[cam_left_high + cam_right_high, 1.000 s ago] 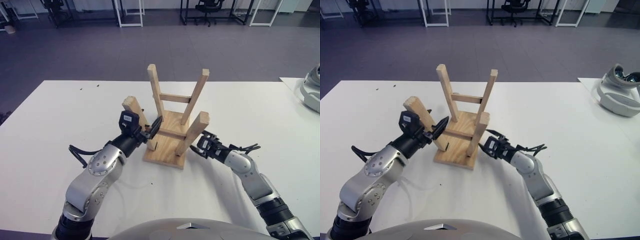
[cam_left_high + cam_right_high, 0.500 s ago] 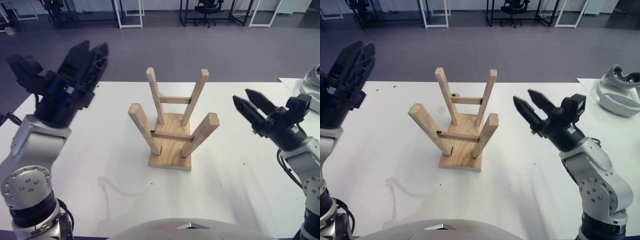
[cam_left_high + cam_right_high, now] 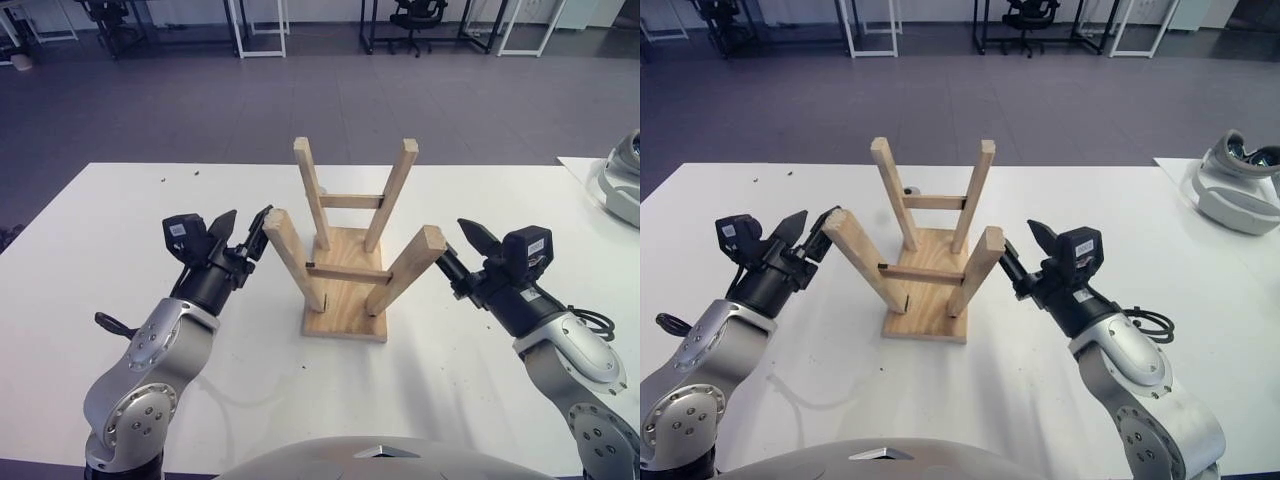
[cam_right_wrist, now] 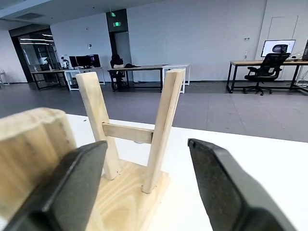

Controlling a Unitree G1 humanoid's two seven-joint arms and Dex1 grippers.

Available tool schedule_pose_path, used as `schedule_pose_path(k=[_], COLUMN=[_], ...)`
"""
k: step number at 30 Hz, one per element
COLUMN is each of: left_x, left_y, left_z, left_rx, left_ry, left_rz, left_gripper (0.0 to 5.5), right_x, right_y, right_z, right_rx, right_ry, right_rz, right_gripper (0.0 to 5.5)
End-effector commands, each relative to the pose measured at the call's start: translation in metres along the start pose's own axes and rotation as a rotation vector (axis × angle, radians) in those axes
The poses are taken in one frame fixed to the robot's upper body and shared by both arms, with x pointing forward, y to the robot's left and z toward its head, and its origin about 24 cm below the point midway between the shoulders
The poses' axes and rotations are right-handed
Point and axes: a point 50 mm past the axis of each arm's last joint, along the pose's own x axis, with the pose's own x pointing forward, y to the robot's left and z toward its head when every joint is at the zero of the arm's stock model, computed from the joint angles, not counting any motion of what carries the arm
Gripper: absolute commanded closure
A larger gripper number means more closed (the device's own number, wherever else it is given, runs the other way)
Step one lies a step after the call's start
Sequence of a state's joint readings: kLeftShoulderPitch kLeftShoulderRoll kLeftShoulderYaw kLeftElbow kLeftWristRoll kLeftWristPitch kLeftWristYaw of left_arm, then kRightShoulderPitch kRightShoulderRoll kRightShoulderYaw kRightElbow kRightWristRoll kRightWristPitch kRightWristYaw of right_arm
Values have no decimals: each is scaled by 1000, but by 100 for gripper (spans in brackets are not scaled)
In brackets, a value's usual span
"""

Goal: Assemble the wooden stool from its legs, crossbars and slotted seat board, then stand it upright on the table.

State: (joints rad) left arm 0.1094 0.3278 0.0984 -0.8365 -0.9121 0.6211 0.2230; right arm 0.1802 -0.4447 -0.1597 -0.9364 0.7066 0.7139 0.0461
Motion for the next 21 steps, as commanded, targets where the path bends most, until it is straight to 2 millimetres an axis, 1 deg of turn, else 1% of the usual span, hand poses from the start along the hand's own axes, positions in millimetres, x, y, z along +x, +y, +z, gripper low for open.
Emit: schedule_pose_path(k=[1,3,5,9,11,12,14,16,17,18,19,20,21], left_x=[4,4,3,3,3,3,1,-1,1,6,17,29,37], left_y=[-21,-33,-42,-49,-45,-39,-15,18,32,42,41,31,19], left_z=[-12,-15,-20,-24,-23,-22,-16,-3,9,26,49,71,88], left_rx=[72,117,145,159,154,170,228,323,380,426,438,372,282], left_ry=[91,123,152,160,150,148,153,150,136,95,16,-95,-185], left_rz=[-107,-167,-221,-248,-229,-207,-141,-75,-58,-57,-89,-149,-223], left_gripper=[179,179,179,179,179,179,179,179,179,179,179,179,179], right_x=[9,10,10,11,12,14,15,15,16,19,24,28,30], right_y=[14,19,24,30,25,18,-1,-26,-38,-48,-53,-52,-50], right_z=[13,14,15,16,18,20,23,26,33,47,65,86,102], right_rx=[-103,-176,-210,-223,-227,-217,-181,-157,-150,-136,-108,-71,-34], right_ry=[-7,28,54,64,58,50,27,10,-22,-85,-173,-271,-349], right_rz=[57,89,132,196,183,147,37,-66,-101,-107,-75,-8,62], right_gripper=[237,237,237,237,237,237,237,237,237,237,237,237,237])
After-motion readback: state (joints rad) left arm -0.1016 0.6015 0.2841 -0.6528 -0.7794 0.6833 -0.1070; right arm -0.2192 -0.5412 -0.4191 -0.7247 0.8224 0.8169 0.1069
